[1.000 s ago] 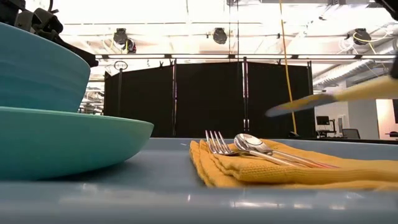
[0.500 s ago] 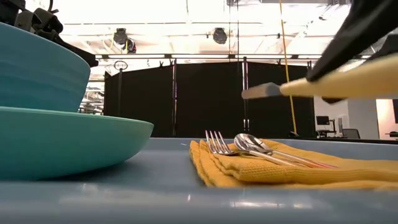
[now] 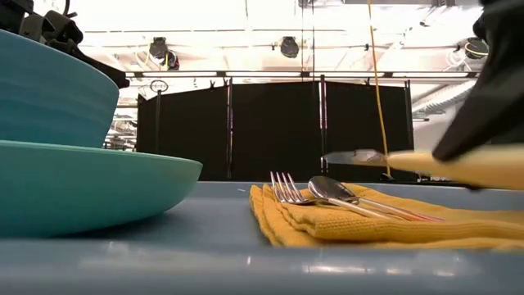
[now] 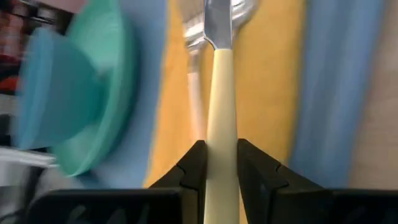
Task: Set up tray
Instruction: Put the yellow knife on the yellow napkin to the right of the orange spoon
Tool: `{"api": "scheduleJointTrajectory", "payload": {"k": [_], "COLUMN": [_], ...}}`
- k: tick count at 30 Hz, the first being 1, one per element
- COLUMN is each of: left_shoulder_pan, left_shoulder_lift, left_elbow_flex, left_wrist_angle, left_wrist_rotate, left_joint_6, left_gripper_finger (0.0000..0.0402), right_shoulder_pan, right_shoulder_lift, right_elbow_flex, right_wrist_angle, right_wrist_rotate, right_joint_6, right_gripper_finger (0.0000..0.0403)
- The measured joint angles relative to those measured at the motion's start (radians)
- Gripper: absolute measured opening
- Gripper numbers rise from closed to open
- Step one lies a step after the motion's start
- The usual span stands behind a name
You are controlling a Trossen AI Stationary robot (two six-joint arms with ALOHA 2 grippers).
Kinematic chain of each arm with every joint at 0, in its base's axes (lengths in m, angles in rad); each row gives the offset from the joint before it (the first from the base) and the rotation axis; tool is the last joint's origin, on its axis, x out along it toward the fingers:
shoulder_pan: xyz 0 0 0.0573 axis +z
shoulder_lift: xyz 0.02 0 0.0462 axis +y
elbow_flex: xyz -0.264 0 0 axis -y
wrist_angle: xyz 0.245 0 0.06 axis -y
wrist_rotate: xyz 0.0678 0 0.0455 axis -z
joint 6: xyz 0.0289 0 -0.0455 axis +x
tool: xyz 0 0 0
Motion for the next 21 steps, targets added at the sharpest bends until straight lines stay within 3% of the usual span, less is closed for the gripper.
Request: {"api": "scheduleJointTrajectory", "payload": {"k": [8,17,21], "left_shoulder_pan": [0.000,0.000,0.000], "left_shoulder_lift": [0.000,0.000,0.000], "left_elbow_flex": [0.000,0.000,0.000], "left_wrist_angle": [0.000,0.000,0.000], "left_wrist_rotate": [0.000,0.000,0.000], "left_joint_6": [0.000,0.000,0.000], "left_gripper_finger": [0.0115,0.0115,0.0115], "right_shoulder_pan": [-0.032,-0.032,-0.033], "right_shoulder_lift": [0.050,0.066,0.065], "right_elbow_flex": [0.002,0.002,0.002], "right_wrist_angle": [-0.031,0.009,0.013], "right_wrist_rotate": [-0.078,-0.060,-0.067], "right_joint_6": [-0.005,-0.031,-0.043], "right_gripper_finger": [0.0053,0.0054,0.0113]}}
